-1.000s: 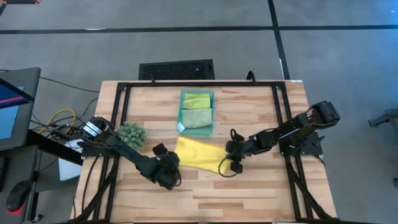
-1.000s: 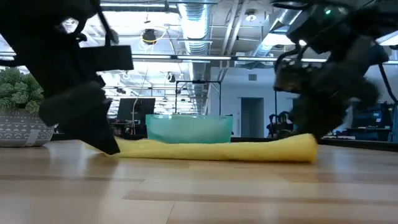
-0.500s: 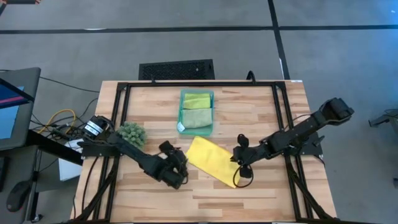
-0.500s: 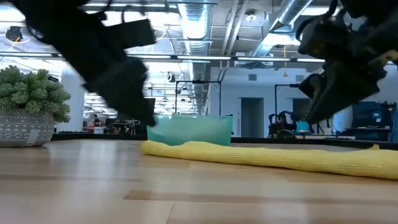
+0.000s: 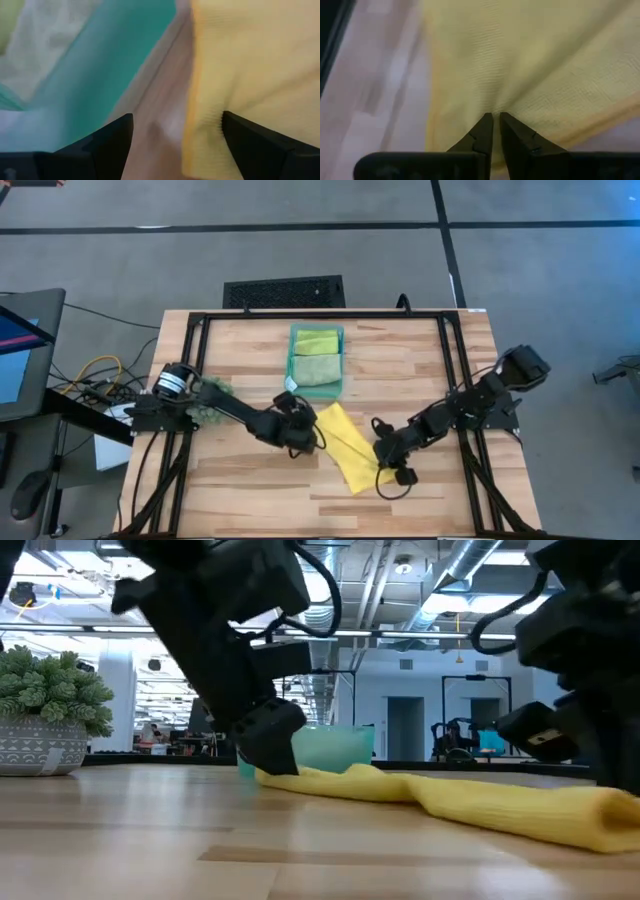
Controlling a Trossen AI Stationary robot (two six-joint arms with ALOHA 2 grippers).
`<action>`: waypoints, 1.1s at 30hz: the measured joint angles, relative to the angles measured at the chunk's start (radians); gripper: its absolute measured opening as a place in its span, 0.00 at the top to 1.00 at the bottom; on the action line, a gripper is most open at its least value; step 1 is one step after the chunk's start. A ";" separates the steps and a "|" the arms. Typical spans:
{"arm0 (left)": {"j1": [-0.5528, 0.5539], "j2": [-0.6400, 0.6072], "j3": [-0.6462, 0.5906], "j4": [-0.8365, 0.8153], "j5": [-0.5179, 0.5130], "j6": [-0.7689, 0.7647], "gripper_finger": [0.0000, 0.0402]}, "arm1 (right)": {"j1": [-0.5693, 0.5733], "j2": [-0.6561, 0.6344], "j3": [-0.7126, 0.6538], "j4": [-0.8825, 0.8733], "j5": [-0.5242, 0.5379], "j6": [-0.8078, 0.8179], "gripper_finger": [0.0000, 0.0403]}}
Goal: Fold microfiber towels
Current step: Fold the yellow microfiber cloth
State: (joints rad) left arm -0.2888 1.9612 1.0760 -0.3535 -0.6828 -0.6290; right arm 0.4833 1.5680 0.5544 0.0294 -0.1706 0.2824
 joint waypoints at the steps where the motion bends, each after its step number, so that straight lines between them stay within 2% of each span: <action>1: 0.003 -0.007 0.016 -0.043 0.007 0.024 0.26 | 0.009 0.005 0.010 0.004 -0.009 -0.022 0.85; 4: 0.004 -0.025 0.074 -0.154 0.002 0.102 0.26 | 0.036 -0.009 0.046 -0.013 -0.018 -0.085 0.85; 8: -0.010 -0.051 0.145 -0.153 -0.038 0.118 0.26 | 0.069 -0.051 0.071 -0.002 -0.011 -0.124 0.85; 10: -0.019 -0.048 0.152 -0.127 -0.029 0.120 0.26 | 0.086 -0.058 0.073 0.010 0.028 -0.153 0.85; 13: -0.040 -0.046 0.130 -0.051 0.019 0.149 0.26 | 0.103 -0.053 0.073 0.057 0.083 -0.186 0.85; 18: -0.055 -0.036 0.050 0.138 0.173 0.205 0.26 | 0.092 0.013 0.074 0.073 0.087 -0.189 0.85; 23: -0.047 -0.027 -0.012 0.213 0.182 0.226 0.26 | 0.075 0.111 0.075 0.119 0.014 -0.205 0.85; 26: -0.043 -0.035 -0.020 0.202 0.118 0.246 0.26 | 0.065 0.171 0.100 0.193 -0.063 -0.204 0.85; 29: -0.045 -0.047 0.017 0.205 0.096 0.300 0.26 | 0.062 0.229 0.170 0.211 -0.109 -0.225 0.85; 33: -0.061 -0.051 0.088 0.208 0.143 0.334 0.26 | 0.077 0.246 0.271 0.167 -0.089 -0.266 0.85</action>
State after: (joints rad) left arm -0.3501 1.9099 1.1636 -0.1454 -0.5395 -0.2948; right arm 0.5606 1.8145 0.8256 0.1961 -0.2601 0.0163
